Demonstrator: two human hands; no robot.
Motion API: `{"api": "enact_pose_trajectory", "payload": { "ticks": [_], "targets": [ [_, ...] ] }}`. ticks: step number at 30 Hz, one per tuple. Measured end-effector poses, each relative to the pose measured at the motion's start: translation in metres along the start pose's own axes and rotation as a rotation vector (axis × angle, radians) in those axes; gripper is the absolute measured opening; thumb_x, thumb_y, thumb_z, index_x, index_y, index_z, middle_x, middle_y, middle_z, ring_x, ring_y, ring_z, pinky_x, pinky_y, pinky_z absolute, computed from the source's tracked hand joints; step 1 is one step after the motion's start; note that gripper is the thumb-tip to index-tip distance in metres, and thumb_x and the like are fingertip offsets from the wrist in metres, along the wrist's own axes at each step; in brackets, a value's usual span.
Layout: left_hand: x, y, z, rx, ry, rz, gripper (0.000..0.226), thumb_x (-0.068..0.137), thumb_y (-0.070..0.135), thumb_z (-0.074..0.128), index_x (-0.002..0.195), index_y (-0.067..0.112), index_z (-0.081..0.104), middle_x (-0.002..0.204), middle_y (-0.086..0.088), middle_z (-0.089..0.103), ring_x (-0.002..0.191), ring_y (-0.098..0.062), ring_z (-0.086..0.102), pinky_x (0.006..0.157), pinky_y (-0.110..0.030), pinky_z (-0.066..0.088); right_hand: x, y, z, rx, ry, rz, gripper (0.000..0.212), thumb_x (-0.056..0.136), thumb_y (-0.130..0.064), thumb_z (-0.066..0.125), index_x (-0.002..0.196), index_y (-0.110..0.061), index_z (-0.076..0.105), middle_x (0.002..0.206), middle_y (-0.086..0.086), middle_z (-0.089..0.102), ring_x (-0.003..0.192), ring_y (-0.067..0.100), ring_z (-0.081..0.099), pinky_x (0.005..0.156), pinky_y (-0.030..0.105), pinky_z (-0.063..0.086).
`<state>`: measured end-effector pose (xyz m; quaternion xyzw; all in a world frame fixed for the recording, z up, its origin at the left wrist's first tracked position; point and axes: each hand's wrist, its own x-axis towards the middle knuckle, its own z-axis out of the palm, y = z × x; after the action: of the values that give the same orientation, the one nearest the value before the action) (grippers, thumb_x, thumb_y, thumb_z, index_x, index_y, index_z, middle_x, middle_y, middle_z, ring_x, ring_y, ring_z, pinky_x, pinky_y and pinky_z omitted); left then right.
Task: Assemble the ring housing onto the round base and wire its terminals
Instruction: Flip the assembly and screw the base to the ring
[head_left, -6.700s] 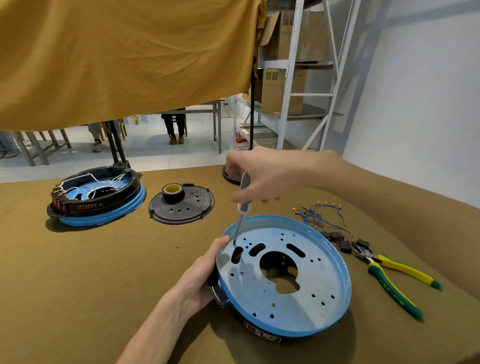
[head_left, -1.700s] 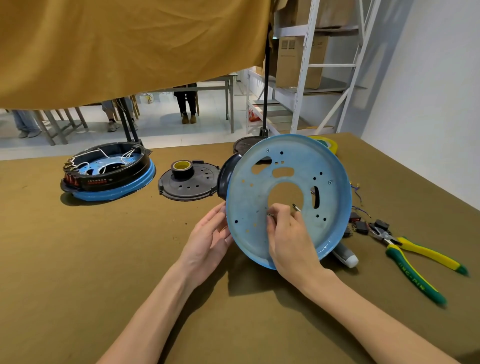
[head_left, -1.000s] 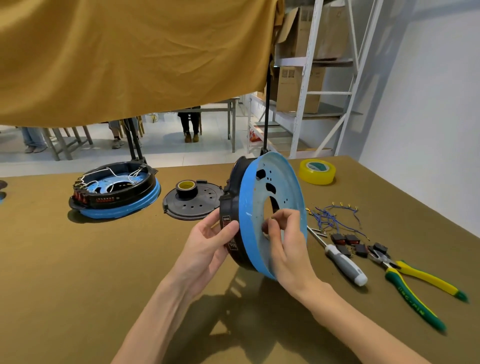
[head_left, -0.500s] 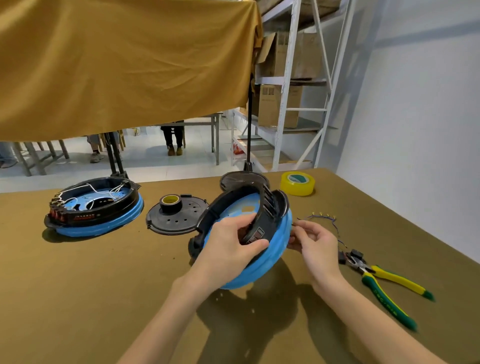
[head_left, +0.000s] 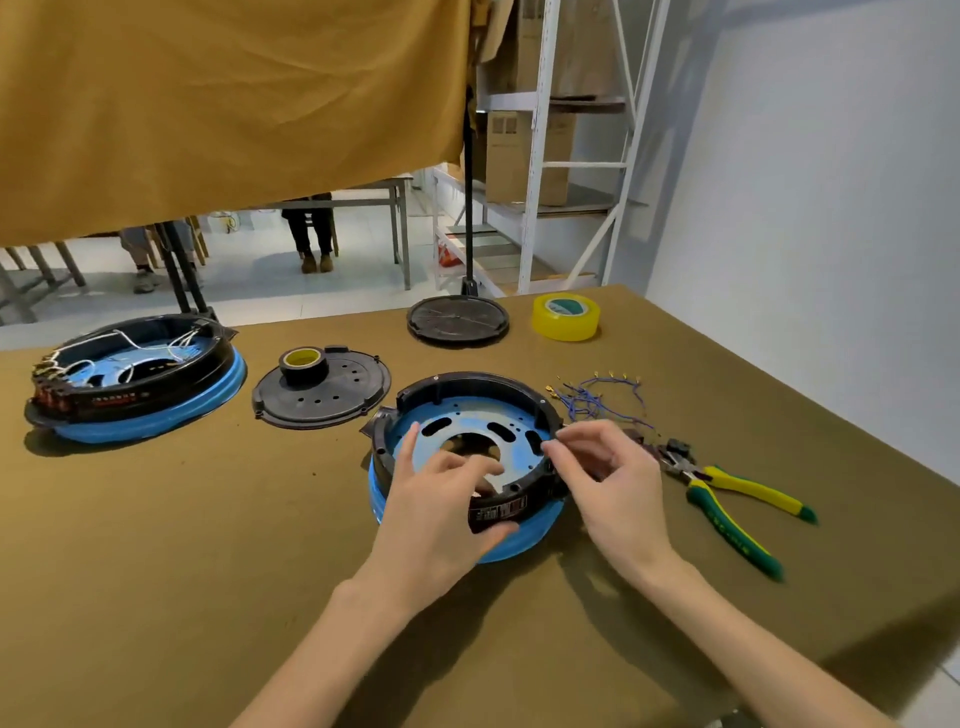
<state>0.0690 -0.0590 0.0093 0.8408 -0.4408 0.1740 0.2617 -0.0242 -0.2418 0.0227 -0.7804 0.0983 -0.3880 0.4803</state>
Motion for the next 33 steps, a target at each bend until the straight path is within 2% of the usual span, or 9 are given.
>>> {"api": "enact_pose_trajectory", "payload": {
  "ticks": [2, 5, 10, 20, 23, 25, 27, 29, 33],
  "targets": [
    [-0.006, -0.005, 0.0, 0.006, 0.04, 0.025, 0.041, 0.075, 0.053, 0.081, 0.108, 0.03, 0.073, 0.093, 0.019, 0.074, 0.097, -0.006, 0.064, 0.125, -0.053, 0.021, -0.005, -0.001, 0.006, -0.039, -0.072, -0.04, 0.012, 0.09, -0.012, 0.078, 0.101, -0.017, 0.074, 0.092, -0.017, 0.074, 0.095, 0.006, 0.071, 0.082, 0.021, 0.058],
    [-0.01, -0.008, 0.002, -0.017, 0.055, 0.063, 0.031, 0.078, 0.052, 0.076, 0.1, 0.031, 0.076, 0.093, 0.017, 0.074, 0.094, -0.008, 0.064, 0.118, -0.047, 0.033, -0.008, 0.0, 0.01, -0.108, -0.156, -0.092, 0.01, 0.089, -0.016, 0.078, 0.097, -0.022, 0.078, 0.093, -0.018, 0.071, 0.1, 0.01, 0.067, 0.087, 0.029, 0.056],
    [-0.011, -0.008, 0.005, -0.044, 0.082, 0.061, 0.028, 0.082, 0.052, 0.073, 0.1, 0.03, 0.075, 0.092, 0.017, 0.072, 0.092, -0.008, 0.06, 0.11, -0.042, 0.038, -0.008, 0.001, 0.011, -0.086, -0.216, -0.085, 0.017, 0.085, -0.021, 0.081, 0.091, -0.037, 0.078, 0.097, -0.023, 0.069, 0.108, 0.011, 0.06, 0.09, 0.03, 0.049],
    [-0.011, -0.009, 0.008, -0.036, 0.093, 0.075, 0.03, 0.086, 0.054, 0.069, 0.103, 0.03, 0.074, 0.095, 0.015, 0.073, 0.093, -0.01, 0.06, 0.103, -0.032, 0.034, -0.009, 0.006, 0.014, -0.069, -0.243, -0.103, 0.005, 0.086, -0.023, 0.079, 0.089, -0.027, 0.079, 0.105, -0.016, 0.063, 0.114, 0.017, 0.058, 0.094, 0.02, 0.046],
    [-0.014, -0.007, 0.008, -0.084, 0.114, 0.049, 0.042, 0.085, 0.053, 0.071, 0.12, 0.029, 0.068, 0.101, 0.016, 0.071, 0.097, -0.008, 0.06, 0.104, -0.034, 0.037, -0.009, 0.007, 0.009, -0.082, -0.246, -0.12, 0.006, 0.088, -0.019, 0.077, 0.091, -0.023, 0.08, 0.11, -0.015, 0.063, 0.117, 0.016, 0.058, 0.095, 0.018, 0.045],
    [-0.016, -0.007, 0.009, -0.128, 0.121, 0.033, 0.058, 0.084, 0.049, 0.075, 0.135, 0.028, 0.058, 0.106, 0.016, 0.069, 0.101, -0.003, 0.06, 0.109, -0.032, 0.035, -0.011, 0.009, 0.004, -0.079, -0.167, -0.123, 0.012, 0.089, -0.013, 0.077, 0.099, -0.02, 0.078, 0.113, -0.008, 0.062, 0.116, 0.014, 0.058, 0.094, 0.016, 0.047],
    [-0.016, -0.006, 0.01, -0.132, 0.121, 0.05, 0.062, 0.085, 0.045, 0.076, 0.14, 0.028, 0.052, 0.109, 0.015, 0.068, 0.104, -0.001, 0.059, 0.112, -0.03, 0.032, -0.012, 0.013, 0.001, -0.122, -0.039, -0.073, 0.019, 0.09, -0.009, 0.075, 0.105, -0.02, 0.072, 0.11, -0.008, 0.06, 0.108, 0.008, 0.059, 0.088, 0.013, 0.047],
    [-0.016, -0.005, 0.011, -0.086, 0.125, 0.102, 0.052, 0.089, 0.041, 0.074, 0.137, 0.031, 0.056, 0.111, 0.013, 0.069, 0.105, -0.005, 0.06, 0.112, -0.032, 0.033, -0.013, 0.016, 0.001, -0.163, 0.004, 0.074, 0.022, 0.094, -0.013, 0.07, 0.11, -0.025, 0.062, 0.108, -0.008, 0.058, 0.101, 0.001, 0.057, 0.082, 0.012, 0.049],
    [-0.018, -0.002, 0.012, -0.023, 0.107, 0.175, 0.037, 0.093, 0.038, 0.071, 0.128, 0.032, 0.061, 0.108, 0.01, 0.07, 0.102, -0.008, 0.059, 0.106, -0.033, 0.04, -0.012, 0.019, 0.004, -0.222, -0.149, 0.381, 0.033, 0.1, -0.027, 0.064, 0.124, -0.031, 0.042, 0.119, -0.01, 0.049, 0.107, 0.002, 0.054, 0.089, 0.018, 0.047]
  ]
}}
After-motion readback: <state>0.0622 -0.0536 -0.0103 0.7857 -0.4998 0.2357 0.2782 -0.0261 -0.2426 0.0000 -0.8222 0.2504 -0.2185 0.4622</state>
